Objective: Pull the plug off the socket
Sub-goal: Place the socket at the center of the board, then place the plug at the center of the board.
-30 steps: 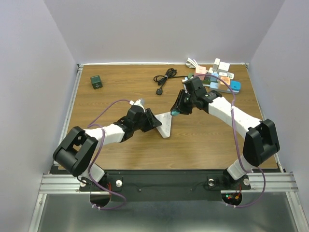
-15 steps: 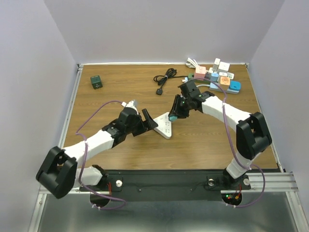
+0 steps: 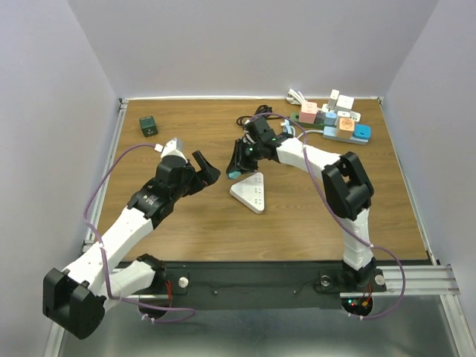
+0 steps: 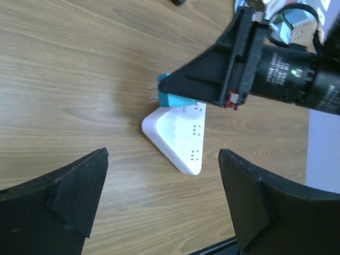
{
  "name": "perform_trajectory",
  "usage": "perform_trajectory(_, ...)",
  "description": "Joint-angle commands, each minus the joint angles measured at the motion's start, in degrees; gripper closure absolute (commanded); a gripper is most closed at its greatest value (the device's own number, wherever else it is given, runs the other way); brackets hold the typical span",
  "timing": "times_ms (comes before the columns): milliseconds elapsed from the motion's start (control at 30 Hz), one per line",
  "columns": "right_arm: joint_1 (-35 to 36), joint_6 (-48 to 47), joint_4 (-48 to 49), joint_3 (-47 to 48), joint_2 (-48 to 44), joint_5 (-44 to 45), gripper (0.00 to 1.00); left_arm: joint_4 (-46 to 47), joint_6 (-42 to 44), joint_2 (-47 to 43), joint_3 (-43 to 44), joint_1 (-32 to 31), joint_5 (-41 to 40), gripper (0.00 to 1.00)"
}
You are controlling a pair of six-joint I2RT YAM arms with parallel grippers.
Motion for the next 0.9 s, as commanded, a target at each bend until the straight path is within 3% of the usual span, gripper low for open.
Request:
perform_trajectory(0, 2.46, -0.46, 2.70, 8.93, 5.75, -3.82, 1.00, -2.96, 1.16, -2.66, 0.75, 2.35, -0.78, 0.04)
perform_trajectory(100, 2.99, -0.19, 2.26, 12.89, 10.25, -4.53, 0.99, -3.14, 0.99, -3.19, -0.84, 3.59, 0.02, 0.04)
perform_trajectory(200, 4.13, -0.10, 1.91, 17.12, 14.30, -4.88, 0.82, -2.70, 0.99, -4.16, -3.04, 4.82, 0.90, 0.04)
perform_trajectory(233, 4.31, 0.07, 1.91, 18.08, 15.96, -5.40, 0.69, -2.35, 1.08, -4.33, -4.00, 5.17, 1.16, 0.04)
perform_trajectory(533, 4.84, 1.39, 0.07, 26.44, 20.81, -4.27, 0.19, -0.86, 2.48, -1.88, -6.38, 7.11, 1.87, 0.04)
perform_trajectory(667, 4.75, 1.04, -2.12, 24.78, 18.00, 1.95, 0.07, -0.16, 3.45, -0.38, -6.47, 7.19, 1.52, 0.04)
perform_trajectory(867, 3.96, 0.34, -10.22, 22.32, 8.34, 20.23, 0.00, 1.60, 6.26, 4.71, -4.37, 7.19, 0.38, 0.04)
